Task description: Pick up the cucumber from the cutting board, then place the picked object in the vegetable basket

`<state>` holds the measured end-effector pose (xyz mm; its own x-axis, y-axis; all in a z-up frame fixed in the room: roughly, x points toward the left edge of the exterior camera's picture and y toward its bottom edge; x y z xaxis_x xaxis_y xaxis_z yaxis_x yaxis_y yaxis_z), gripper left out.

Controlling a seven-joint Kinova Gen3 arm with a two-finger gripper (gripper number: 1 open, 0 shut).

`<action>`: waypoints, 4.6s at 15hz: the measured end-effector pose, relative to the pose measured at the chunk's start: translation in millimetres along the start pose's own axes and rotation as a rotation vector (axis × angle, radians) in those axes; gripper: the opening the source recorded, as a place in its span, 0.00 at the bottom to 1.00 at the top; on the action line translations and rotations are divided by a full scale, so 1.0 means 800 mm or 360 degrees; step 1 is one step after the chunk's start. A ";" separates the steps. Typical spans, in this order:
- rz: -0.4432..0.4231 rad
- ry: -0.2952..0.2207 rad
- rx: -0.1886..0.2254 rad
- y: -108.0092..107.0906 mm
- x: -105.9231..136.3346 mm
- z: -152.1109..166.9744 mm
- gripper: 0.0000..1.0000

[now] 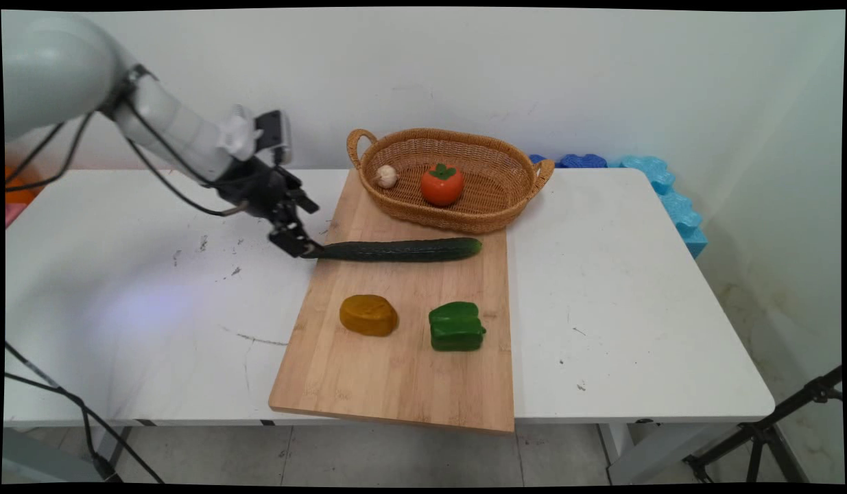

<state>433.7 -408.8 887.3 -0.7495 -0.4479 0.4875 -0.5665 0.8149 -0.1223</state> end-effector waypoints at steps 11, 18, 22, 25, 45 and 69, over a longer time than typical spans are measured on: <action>0.0019 -0.0020 0.0003 0.007 0.070 0.104 1.00; 0.0060 -0.0034 -0.0001 0.009 0.085 0.132 0.00; 0.0092 -0.0043 -0.0008 0.012 0.086 0.138 0.00; 0.0128 -0.0045 -0.0020 0.018 0.086 0.138 0.00; 0.0369 0.0124 0.0053 0.022 0.147 0.037 0.00; 0.0204 0.0143 0.0365 -0.133 0.223 0.051 0.00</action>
<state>346.2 -590.5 951.9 -0.7925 -0.3038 0.5288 -0.5395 0.7536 -0.3756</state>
